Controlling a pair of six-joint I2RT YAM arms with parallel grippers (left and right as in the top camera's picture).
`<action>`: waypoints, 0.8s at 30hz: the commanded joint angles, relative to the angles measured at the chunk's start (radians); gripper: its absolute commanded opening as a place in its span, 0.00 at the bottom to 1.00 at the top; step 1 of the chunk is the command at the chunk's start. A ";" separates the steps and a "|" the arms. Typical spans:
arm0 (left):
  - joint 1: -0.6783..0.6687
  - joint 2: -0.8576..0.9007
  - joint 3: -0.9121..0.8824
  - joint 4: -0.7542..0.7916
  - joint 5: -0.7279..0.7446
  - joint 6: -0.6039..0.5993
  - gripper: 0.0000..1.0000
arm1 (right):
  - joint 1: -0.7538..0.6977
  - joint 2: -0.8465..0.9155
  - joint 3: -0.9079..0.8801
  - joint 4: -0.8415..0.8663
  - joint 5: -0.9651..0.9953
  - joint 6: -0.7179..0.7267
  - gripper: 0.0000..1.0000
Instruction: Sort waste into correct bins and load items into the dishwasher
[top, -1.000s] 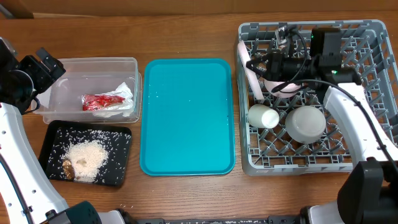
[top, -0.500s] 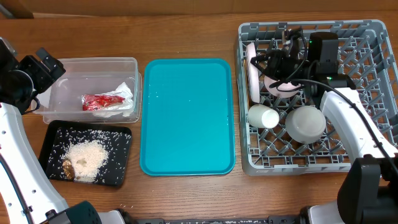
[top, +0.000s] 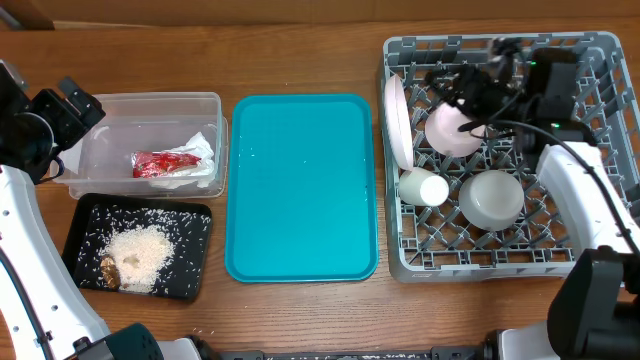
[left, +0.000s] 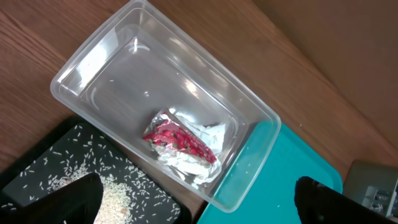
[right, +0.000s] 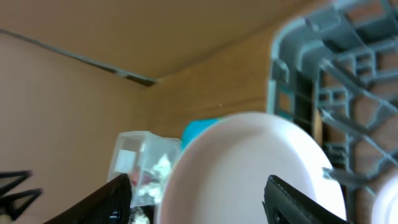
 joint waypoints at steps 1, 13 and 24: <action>0.000 0.001 0.006 0.000 0.004 -0.009 1.00 | -0.023 -0.002 0.002 0.070 -0.213 0.043 0.70; 0.000 0.001 0.006 0.000 0.004 -0.009 1.00 | 0.074 -0.066 0.008 0.353 -0.417 0.048 0.04; -0.001 0.001 0.006 0.000 0.004 -0.009 1.00 | 0.362 -0.079 0.021 0.221 0.037 -0.041 0.04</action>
